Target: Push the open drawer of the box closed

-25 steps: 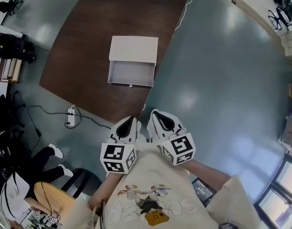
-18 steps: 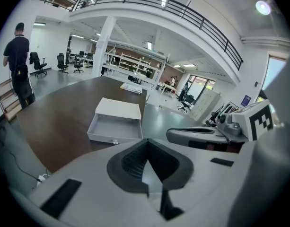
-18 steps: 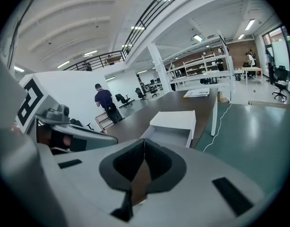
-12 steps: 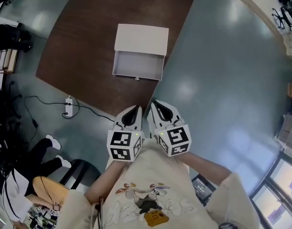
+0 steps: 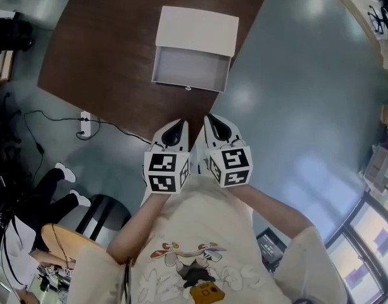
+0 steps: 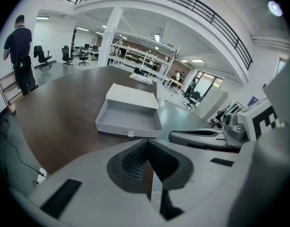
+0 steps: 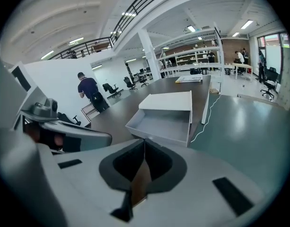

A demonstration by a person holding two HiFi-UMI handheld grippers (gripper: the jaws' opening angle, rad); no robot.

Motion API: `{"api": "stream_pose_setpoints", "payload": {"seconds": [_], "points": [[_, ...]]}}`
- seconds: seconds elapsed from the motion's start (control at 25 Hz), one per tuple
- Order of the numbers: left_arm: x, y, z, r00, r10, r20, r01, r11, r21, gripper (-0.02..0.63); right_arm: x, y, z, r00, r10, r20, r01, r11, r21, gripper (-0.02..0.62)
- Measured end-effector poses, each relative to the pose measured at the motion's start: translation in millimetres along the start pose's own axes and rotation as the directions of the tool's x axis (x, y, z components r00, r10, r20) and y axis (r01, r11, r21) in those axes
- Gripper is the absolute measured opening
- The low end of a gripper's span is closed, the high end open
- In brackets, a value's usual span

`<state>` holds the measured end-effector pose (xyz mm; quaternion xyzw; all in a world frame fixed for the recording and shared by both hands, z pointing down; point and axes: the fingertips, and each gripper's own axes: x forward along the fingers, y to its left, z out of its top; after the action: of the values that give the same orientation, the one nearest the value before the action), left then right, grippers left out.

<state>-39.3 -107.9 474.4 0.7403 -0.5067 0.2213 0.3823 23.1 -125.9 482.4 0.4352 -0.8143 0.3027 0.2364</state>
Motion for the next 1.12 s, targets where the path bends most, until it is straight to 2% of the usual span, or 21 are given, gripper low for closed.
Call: {"api": "stream_pose_setpoints", "payload": {"seconds": [0.4,0.8,1.12], "points": [[31.0,40.6,-17.9,0.999,0.025,-0.048,-0.026,1.000,-0.012,0.005,47.3,11.1,-22.3,0.999,-0.032,-0.029,0.034,0.999,0.042,0.008],[78.4,76.2,-18.2,0.996,0.034,-0.082,-0.037,0.999,-0.028,0.006,99.4,-0.3,-37.9,0.992,-0.079,-0.097,0.088,0.991,0.102,0.008],[104.3,85.1,-14.2,0.993,0.051,-0.106,-0.051,0.999,-0.004,0.006,111.4,-30.2,-44.6,0.979,-0.150,-0.138,0.175,0.965,0.195,0.008]]}}
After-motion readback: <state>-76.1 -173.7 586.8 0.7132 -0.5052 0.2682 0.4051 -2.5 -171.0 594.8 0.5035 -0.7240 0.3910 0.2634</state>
